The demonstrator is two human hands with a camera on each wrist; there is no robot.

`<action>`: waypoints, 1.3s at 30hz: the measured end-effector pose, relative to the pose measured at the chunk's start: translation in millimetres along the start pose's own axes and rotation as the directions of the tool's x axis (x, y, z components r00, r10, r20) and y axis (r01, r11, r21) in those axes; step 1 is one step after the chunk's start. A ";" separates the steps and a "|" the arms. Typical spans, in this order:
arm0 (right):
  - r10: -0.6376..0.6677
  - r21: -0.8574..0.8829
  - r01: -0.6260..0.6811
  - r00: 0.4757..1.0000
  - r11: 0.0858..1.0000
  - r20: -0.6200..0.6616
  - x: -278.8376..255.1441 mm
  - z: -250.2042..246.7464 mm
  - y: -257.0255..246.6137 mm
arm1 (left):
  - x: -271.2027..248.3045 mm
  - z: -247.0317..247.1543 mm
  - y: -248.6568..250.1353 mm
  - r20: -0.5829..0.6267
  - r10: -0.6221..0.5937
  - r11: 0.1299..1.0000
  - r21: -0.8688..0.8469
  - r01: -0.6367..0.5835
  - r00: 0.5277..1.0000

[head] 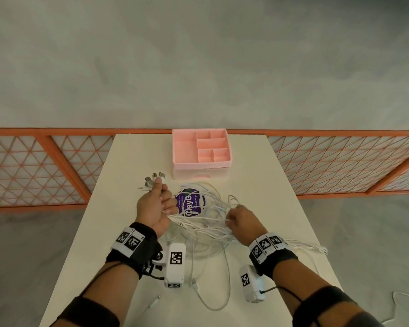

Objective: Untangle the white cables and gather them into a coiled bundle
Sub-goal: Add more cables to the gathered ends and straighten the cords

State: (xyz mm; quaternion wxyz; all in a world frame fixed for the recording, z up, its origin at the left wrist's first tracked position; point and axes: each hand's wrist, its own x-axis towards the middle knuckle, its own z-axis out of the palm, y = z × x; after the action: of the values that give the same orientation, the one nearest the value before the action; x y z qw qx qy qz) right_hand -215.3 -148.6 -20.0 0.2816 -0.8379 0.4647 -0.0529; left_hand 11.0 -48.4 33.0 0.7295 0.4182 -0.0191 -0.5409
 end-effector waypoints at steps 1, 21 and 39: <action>0.075 -0.004 -0.075 0.997 0.997 -0.008 -0.3 1.4 7.8 | -1.7 0.7 1.5 0.004 0.001 1.000 0.030 -0.001 1.000; -0.145 0.890 0.198 0.978 0.411 -0.150 -5.1 -79.4 -103.4 | -9.0 28.0 -30.8 0.282 0.076 0.912 0.367 -0.181 0.956; -0.266 -0.503 0.231 0.964 0.833 0.001 -2.0 -64.0 -90.1 | -4.1 26.8 -45.3 0.111 0.085 0.817 0.561 -0.133 0.990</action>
State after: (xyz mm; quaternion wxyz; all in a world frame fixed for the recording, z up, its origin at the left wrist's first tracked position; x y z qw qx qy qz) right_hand -171.4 -137.1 80.8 0.0300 -0.9328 0.3591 0.0041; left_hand -38.6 -63.8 23.6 0.6006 0.5919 -0.2323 -0.4848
